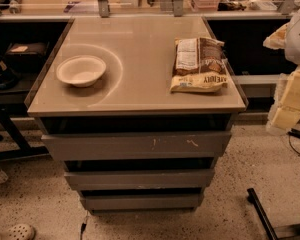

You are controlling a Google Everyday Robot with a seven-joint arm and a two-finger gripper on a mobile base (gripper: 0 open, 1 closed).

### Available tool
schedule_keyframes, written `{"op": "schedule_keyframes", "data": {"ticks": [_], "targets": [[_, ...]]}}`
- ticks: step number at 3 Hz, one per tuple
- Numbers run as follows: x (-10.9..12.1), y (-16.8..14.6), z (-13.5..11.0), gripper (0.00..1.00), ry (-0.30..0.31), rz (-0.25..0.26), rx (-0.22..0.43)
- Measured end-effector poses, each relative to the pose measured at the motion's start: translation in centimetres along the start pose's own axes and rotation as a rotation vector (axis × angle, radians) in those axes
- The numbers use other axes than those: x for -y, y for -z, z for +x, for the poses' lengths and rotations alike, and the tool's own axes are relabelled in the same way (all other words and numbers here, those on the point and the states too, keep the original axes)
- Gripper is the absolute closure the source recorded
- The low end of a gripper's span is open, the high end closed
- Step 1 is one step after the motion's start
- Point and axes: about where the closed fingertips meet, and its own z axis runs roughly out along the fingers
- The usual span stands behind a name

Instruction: Open middle drawer

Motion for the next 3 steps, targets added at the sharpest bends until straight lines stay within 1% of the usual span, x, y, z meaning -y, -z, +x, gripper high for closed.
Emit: {"op": "schedule_keyframes", "data": {"ticks": [1,2,3], "targets": [[0.0,0.0,0.0,0.00,0.000,0.000,0.000],[-0.4,-1.0,0.0,0.00,-0.001,0.005,0.019],[-1.0,-3.9,-0.1,0.00,0.009,0.009,0.022]]}}
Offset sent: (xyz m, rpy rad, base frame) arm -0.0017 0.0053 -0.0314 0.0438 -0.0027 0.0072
